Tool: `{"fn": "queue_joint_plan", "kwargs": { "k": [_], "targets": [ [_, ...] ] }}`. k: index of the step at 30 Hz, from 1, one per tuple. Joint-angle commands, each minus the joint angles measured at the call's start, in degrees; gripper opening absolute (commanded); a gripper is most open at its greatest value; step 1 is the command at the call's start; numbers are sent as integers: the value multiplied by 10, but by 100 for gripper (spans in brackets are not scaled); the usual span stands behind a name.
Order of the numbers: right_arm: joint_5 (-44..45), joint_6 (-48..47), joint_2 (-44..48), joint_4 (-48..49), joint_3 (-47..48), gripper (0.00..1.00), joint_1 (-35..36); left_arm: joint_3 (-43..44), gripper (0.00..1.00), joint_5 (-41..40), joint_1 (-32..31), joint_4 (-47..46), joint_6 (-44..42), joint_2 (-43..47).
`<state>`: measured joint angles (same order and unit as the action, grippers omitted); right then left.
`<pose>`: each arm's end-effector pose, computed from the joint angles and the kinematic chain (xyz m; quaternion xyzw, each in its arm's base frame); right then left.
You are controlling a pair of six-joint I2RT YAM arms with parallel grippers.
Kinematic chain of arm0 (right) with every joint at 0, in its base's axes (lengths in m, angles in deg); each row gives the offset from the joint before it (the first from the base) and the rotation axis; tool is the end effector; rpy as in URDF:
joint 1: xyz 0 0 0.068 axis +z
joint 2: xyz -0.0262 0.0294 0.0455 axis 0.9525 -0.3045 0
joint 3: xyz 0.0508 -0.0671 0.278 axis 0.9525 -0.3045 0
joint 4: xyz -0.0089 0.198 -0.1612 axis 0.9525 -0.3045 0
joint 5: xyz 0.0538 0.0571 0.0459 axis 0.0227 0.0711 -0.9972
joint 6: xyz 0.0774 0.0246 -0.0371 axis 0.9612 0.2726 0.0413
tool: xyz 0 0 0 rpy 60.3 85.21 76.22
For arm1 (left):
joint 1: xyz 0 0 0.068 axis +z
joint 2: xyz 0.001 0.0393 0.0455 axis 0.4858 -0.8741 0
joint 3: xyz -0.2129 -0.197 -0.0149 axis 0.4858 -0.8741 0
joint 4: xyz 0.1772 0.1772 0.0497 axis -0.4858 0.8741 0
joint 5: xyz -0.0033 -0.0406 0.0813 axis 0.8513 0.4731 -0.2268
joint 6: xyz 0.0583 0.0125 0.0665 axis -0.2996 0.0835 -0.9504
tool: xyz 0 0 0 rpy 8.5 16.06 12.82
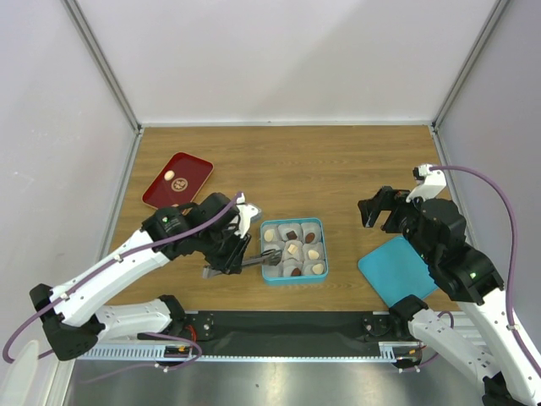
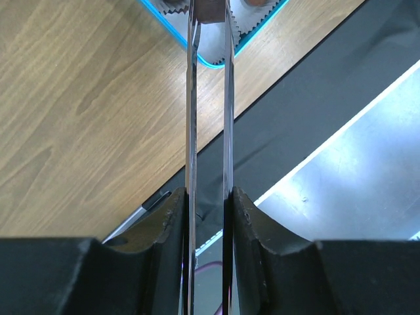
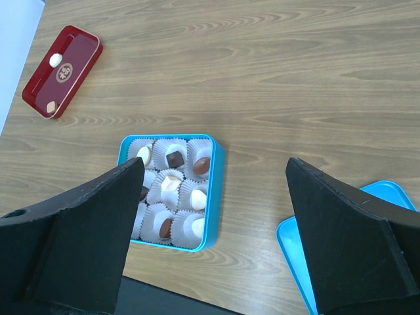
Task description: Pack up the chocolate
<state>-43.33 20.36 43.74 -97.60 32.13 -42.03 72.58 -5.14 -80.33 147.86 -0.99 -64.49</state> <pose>0.1292 0.0546 0.3763 0.0021 0.8038 0.1715 0.5697 0.1086 -0.1519 0.3083 0.3164 0.9171 -0.1810 0.1613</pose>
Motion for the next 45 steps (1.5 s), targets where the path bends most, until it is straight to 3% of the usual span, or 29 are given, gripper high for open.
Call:
{"fn": "queue_joint_plan", "kwargs": {
  "k": [1,22,45],
  "targets": [
    [0,-1,4,23,-1,96,-1,14,33,2,-5,1,21,1],
    [2,-1,13,21,-3,96,-3,-17,34,25,-21,-1,25,-7],
    [6,-4,20,19,-4,96,-3,-7,42,10,-23,4,26,-18]
  ]
}}
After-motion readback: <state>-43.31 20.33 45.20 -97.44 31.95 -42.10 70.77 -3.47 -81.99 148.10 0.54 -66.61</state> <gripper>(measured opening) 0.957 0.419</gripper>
